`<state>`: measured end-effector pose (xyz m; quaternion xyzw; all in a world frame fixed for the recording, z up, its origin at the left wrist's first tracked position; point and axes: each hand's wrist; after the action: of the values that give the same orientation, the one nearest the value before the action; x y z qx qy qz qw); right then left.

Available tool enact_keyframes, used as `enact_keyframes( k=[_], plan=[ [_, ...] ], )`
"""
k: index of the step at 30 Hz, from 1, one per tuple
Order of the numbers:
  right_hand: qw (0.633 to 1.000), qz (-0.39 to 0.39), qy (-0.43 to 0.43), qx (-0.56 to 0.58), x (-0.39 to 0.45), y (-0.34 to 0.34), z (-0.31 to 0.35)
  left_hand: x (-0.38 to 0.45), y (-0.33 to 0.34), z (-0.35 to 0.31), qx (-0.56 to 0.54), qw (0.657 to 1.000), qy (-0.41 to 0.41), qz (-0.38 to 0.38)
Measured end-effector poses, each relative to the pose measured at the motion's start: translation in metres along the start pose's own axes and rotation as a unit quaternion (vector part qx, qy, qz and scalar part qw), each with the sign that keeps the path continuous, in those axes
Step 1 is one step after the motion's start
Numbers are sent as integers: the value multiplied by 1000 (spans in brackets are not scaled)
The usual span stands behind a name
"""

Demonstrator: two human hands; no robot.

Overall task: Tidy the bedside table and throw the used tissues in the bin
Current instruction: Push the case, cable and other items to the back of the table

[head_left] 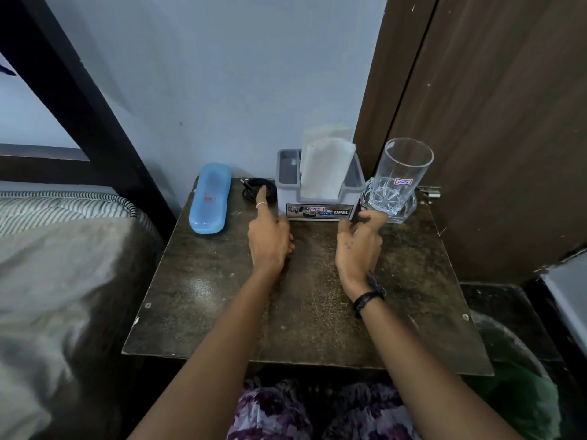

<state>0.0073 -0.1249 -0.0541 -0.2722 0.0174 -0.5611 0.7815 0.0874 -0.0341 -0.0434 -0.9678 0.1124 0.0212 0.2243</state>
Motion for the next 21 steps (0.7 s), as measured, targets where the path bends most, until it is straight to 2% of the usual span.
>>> enact_keyframes(
  k=[3,6,7,10,11,14,18,21],
  plan=[
    [995,42,-88,-20,-4,-2,1,13,-2,-3,60,998,-16,5],
    [972,115,-197,-62,-10,-1,3,23,-7,4,112,993,-16,-11],
    [954,149,-246,-80,-14,-1,5,25,-9,9,129,991,-2,-24],
    [871,253,-385,-171,-29,4,12,23,-20,23,169,983,50,-56],
    [861,271,-390,-181,-33,6,16,21,-24,26,178,980,60,-64],
    [880,284,-337,-177,-41,20,33,12,-39,32,195,975,75,-77],
    [873,317,-305,-209,-48,43,55,-3,-54,33,241,962,102,-78],
    [873,324,-291,-218,-46,53,62,-6,-57,34,230,964,109,-82]
  ],
)
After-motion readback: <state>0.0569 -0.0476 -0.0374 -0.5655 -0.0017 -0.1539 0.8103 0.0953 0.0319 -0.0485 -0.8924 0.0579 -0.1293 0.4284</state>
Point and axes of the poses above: each hand's wrist, its own x-axis towards the middle knuckle, its own y-axis out of the palm, z = x × y, and after that the axes turned 3 degrees about -y, right-handed
